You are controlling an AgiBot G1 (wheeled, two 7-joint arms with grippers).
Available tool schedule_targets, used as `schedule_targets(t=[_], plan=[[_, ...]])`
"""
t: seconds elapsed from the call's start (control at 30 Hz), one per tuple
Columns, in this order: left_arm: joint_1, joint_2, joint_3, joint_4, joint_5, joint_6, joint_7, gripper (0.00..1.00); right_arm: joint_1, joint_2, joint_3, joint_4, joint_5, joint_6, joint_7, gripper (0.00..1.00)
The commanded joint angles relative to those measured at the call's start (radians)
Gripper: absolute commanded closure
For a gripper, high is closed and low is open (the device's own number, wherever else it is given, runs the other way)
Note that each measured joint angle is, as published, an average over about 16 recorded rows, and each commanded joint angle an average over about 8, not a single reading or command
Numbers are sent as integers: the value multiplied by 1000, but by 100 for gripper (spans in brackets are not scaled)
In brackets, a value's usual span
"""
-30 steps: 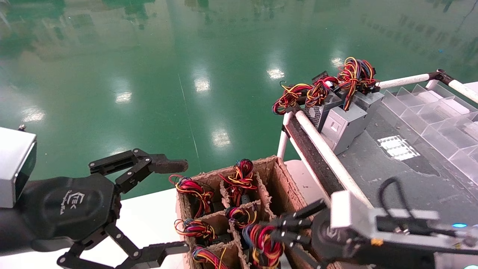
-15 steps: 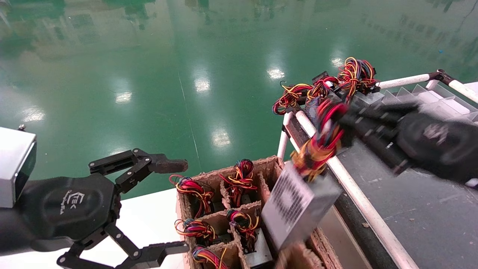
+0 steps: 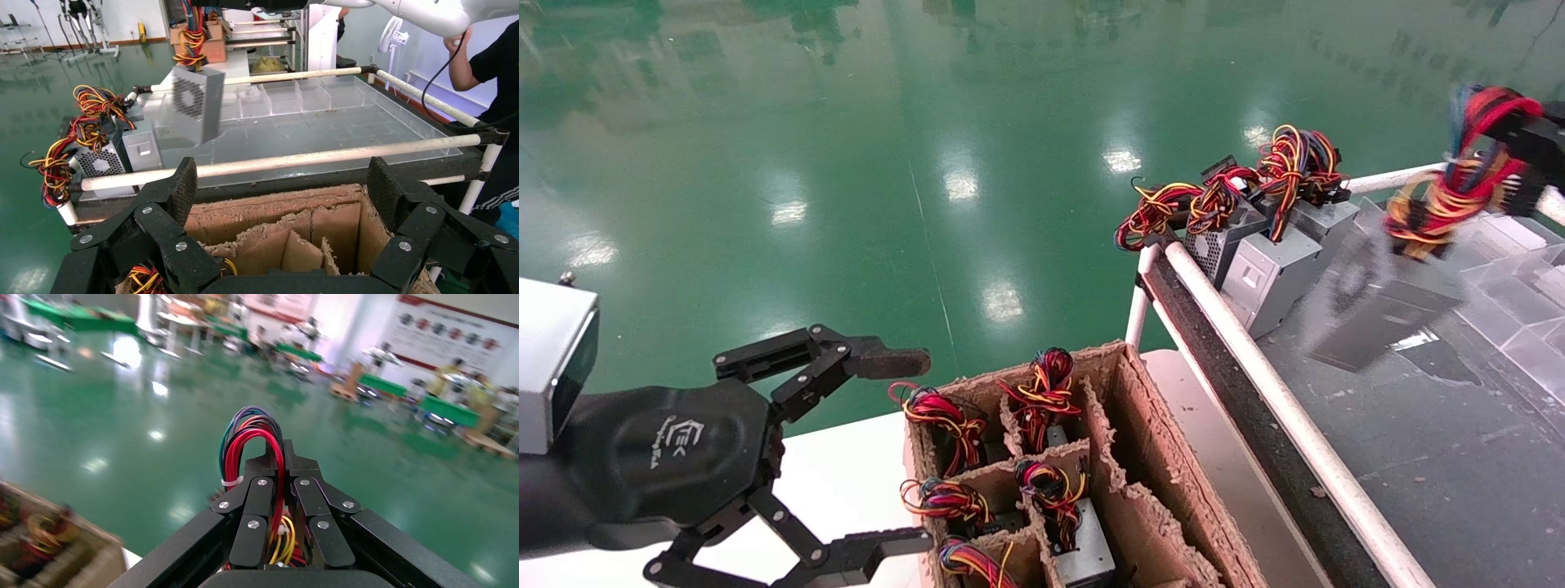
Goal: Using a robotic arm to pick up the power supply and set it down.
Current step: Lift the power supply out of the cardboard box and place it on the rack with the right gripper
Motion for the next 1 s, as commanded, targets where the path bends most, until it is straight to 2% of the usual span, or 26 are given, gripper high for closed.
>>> schedule_targets(t=[0.03, 0.23, 0.43, 0.6, 1.0], plan=[[0, 0, 0, 0, 0, 0, 0, 0, 5, 16, 4, -36, -13, 6, -18, 100], [0, 0, 0, 0, 0, 0, 0, 0, 55, 10, -26, -177, -81, 24, -64, 100], [0, 0, 1, 0, 0, 0, 0, 0, 149, -35, -79, -298, -173, 55, -102, 100], [0, 0, 1, 0, -1, 0, 0, 0, 243, -92, -121, -388, -246, 92, -144, 100], [0, -1, 1, 0, -1, -1, 1, 0, 514, -259, -208, -642, -401, 237, -221, 100]])
